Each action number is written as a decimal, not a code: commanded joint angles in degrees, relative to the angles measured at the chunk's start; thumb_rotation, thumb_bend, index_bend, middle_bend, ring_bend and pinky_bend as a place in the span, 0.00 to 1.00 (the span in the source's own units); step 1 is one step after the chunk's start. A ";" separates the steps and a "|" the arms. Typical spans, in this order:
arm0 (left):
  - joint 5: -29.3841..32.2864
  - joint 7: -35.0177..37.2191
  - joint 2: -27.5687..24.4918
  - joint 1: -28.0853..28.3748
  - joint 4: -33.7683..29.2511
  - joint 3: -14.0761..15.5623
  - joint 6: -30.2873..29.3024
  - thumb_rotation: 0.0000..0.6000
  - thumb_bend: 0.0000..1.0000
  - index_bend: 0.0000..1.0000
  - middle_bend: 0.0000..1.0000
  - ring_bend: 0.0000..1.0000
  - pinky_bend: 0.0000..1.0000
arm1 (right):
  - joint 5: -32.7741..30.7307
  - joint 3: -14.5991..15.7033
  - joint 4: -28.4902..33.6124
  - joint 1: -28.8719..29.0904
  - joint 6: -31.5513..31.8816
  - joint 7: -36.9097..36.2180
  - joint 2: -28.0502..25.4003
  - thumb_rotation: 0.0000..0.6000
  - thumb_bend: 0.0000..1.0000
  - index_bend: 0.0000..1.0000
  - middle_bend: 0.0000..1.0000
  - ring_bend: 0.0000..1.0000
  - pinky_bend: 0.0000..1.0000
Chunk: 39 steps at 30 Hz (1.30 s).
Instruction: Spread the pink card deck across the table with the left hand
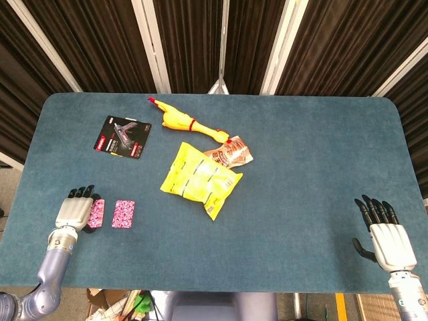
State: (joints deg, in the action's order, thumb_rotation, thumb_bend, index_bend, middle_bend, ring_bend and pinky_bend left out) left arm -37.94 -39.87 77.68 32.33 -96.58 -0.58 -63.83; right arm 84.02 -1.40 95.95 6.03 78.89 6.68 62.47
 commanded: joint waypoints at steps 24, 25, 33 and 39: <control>5.60 -2.56 -2.97 0.47 -1.87 1.13 -0.47 1.00 0.26 0.16 0.00 0.00 0.00 | 0.33 0.10 0.08 -0.06 0.15 -0.20 -0.04 1.00 0.36 0.00 0.00 0.00 0.03; 5.70 -2.55 -2.88 0.50 -1.67 1.17 -0.30 1.00 0.26 0.16 0.00 0.00 0.00 | 0.35 0.11 0.10 -0.07 0.17 -0.19 -0.05 1.00 0.36 0.00 0.00 0.00 0.03; 6.07 -3.07 -1.37 1.04 -0.19 1.39 0.26 1.00 0.27 0.19 0.00 0.00 0.00 | 0.25 0.07 0.13 -0.07 0.11 -0.29 -0.13 1.00 0.36 0.00 0.00 0.00 0.03; 5.82 -2.72 -0.36 1.16 0.20 1.08 -0.20 1.00 0.42 0.41 0.00 0.00 0.00 | 0.24 0.06 0.18 -0.04 0.06 -0.33 -0.18 1.00 0.36 0.00 0.00 0.00 0.03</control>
State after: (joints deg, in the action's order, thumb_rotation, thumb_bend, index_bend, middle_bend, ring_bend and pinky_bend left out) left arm -31.81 -42.95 77.11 33.57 -96.47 0.66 -63.82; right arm 84.25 -1.35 96.14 6.00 78.94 6.36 62.28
